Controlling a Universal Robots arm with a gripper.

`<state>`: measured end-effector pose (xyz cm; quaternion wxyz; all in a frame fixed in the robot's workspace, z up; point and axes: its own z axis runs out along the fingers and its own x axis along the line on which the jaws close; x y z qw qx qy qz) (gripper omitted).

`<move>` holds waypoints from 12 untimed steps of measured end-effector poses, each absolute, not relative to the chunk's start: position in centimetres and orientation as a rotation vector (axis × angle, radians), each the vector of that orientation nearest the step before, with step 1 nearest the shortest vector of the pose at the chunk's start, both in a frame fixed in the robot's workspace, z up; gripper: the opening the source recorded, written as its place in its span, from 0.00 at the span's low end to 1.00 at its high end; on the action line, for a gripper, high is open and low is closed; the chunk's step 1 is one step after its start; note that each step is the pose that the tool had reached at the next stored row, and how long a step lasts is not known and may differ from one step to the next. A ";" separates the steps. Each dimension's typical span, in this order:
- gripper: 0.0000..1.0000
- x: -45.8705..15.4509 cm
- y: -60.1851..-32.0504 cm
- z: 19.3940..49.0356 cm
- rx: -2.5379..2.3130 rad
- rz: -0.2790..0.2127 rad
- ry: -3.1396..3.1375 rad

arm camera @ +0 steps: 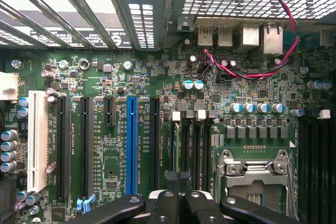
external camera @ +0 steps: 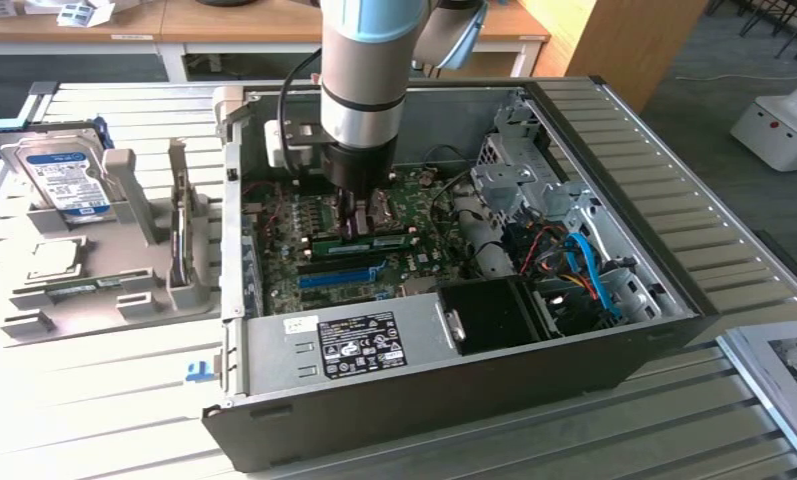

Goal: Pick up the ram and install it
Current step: 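Press down the ram until it locks into place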

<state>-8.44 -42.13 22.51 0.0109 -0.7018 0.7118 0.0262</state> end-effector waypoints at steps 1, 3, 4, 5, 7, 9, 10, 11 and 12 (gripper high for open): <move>0.10 -8.4 -42.1 22.5 -2.190 0.082 2.221; 0.10 -8.4 -42.1 22.5 -2.190 0.082 2.221; 0.10 -8.4 -42.1 22.4 -2.190 0.082 2.221; 0.10 -8.4 -42.1 22.4 -2.190 0.082 2.221; 0.10 -8.4 -42.1 22.4 -2.190 0.082 2.221; 0.10 -8.4 -42.1 22.3 -2.190 0.081 2.221; 0.10 -8.5 -42.1 22.3 -2.190 0.081 2.221; 0.10 -8.5 -42.1 22.3 -2.190 0.081 2.221; 0.10 -8.5 -42.1 22.3 -2.190 0.081 2.221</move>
